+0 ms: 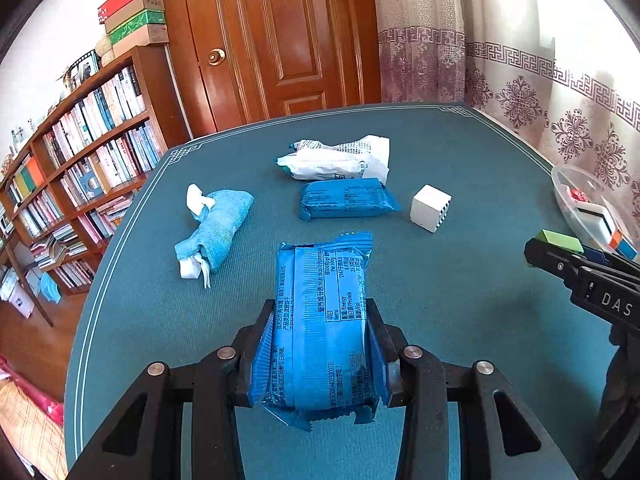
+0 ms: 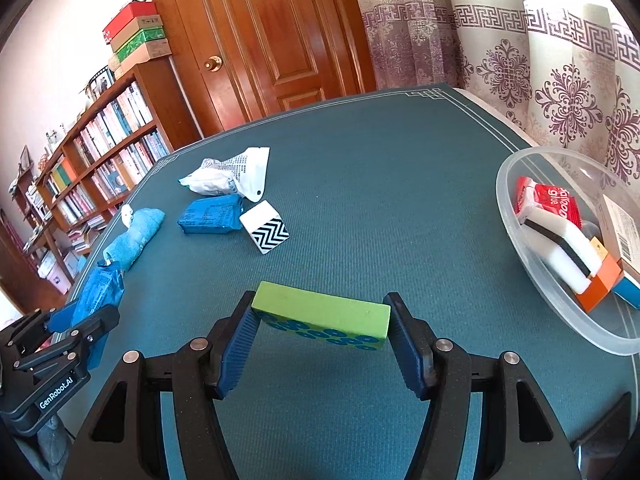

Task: Organize objects
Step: 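Carry the green block into the bowl and open the right tool while the left tool holds the packet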

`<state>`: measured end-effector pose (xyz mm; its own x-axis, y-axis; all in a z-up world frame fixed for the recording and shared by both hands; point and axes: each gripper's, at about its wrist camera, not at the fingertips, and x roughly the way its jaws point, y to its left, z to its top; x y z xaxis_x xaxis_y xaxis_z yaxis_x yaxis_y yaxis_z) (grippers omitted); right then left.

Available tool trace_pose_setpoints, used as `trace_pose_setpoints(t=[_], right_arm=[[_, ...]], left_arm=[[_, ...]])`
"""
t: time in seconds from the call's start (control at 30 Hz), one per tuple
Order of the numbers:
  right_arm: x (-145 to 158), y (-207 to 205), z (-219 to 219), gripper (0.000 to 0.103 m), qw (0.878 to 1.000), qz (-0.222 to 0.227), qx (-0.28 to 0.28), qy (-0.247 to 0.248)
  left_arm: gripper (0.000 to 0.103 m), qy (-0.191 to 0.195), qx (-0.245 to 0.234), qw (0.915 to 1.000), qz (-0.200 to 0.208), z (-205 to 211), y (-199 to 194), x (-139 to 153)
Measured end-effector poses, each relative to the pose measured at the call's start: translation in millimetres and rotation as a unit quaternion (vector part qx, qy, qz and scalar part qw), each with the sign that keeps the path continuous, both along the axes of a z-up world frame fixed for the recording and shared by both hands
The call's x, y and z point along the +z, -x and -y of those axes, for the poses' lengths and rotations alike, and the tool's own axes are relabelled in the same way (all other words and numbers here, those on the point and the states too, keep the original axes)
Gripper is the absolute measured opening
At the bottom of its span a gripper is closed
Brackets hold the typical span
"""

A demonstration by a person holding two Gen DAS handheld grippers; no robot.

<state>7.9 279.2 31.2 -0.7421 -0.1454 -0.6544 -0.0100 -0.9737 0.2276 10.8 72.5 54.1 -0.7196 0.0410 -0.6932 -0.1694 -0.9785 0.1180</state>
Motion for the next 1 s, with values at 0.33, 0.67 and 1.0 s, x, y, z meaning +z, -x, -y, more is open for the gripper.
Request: trace_pose_setpoints(t=[0.33, 0.67, 1.0], right_arm=[[17, -10, -37, 0.064, 0.999, -0.028, -0.033, -0.017], [31, -22, -96, 0.064, 0.994, -0.051, -0.092, -0.032], [33, -27, -147, 0.064, 0.988, -0.058, -0.138, -0.035]], left_arm=[[0.043, 0.009, -0.042, 0.9991, -0.003, -42, 4, 6], [0.043, 0.023, -0.087, 0.9959, -0.005, -94, 9, 9], [0.043, 0.03, -0.12, 0.9923, -0.002, -135, 15, 9]])
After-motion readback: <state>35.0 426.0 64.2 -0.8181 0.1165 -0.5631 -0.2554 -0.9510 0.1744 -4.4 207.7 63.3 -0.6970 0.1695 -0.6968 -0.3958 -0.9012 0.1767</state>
